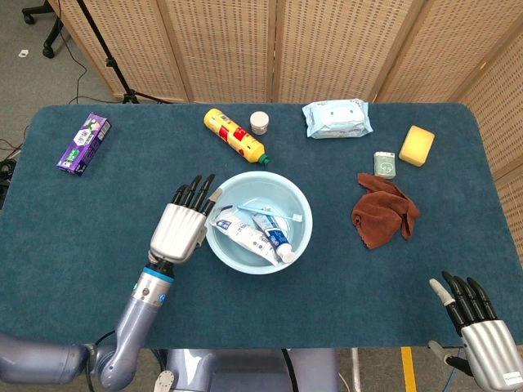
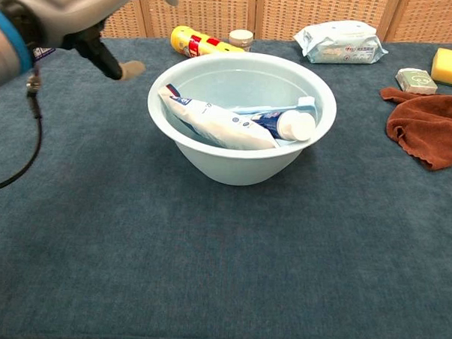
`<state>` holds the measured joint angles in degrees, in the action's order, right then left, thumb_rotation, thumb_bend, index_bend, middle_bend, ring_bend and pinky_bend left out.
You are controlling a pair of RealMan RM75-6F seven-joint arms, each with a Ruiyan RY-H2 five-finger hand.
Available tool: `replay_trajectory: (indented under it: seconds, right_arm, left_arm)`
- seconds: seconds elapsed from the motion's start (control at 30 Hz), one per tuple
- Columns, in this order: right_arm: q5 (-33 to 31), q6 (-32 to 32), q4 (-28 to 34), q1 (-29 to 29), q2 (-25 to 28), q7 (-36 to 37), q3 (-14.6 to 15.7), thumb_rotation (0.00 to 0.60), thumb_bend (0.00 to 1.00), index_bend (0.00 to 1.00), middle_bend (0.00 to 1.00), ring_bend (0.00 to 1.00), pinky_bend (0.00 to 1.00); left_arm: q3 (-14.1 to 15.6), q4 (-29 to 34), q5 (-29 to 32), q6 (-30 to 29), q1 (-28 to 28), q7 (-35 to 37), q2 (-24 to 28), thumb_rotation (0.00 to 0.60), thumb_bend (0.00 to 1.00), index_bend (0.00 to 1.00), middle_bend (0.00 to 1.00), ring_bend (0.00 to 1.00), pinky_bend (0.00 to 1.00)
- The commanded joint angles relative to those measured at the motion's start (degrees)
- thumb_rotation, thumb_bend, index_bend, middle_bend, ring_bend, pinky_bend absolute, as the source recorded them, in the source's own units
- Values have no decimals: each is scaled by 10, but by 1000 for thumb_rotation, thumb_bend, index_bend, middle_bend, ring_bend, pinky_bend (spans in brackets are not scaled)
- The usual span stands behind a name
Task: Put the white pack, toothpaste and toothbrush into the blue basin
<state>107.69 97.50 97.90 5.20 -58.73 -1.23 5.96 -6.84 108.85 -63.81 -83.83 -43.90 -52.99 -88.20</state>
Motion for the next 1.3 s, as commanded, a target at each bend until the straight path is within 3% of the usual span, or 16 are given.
replay_trajectory:
  seconds: [0.03, 0.13, 0.27, 0.4, 0.6, 0.97, 1.3]
  right_arm:
    - [-1, -3, 0, 0, -2, -5, 0, 600, 105, 60, 0, 0, 0]
    - [0, -8, 0, -1, -5, -10, 1, 600, 105, 60, 0, 0, 0]
    - [0, -8, 0, 0, -6, -13, 1, 600, 105, 59, 0, 0, 0]
    - [-1, -10, 0, -1, -7, -14, 0, 600, 105, 60, 0, 0, 0]
    - [-1, -11, -1, -1, -9, -18, 0, 600, 105, 60, 0, 0, 0]
    - [0, -15, 0, -1, -13, -29, 0, 600, 105, 59, 0, 0, 0]
    - [1, -21, -1, -2, -18, -42, 1, 600, 105, 59, 0, 0, 0]
  left_arm:
    - [53, 55, -43, -29, 47, 14, 52, 600, 265, 3, 0, 0, 161]
    - [102, 80, -85, -50, 85, 22, 88, 600, 201, 0, 0, 0, 146]
    - [144, 99, -102, -60, 121, 22, 122, 600, 179, 0, 0, 0, 105]
    - [163, 93, -129, -74, 149, 25, 132, 600, 183, 0, 0, 0, 32]
    - [187, 66, -165, -96, 201, 70, 125, 600, 198, 0, 0, 0, 29]
    - [207, 19, -215, -126, 283, 154, 117, 600, 210, 0, 0, 0, 29]
    - [186, -18, -229, -121, 322, 189, 117, 600, 214, 0, 0, 0, 29]
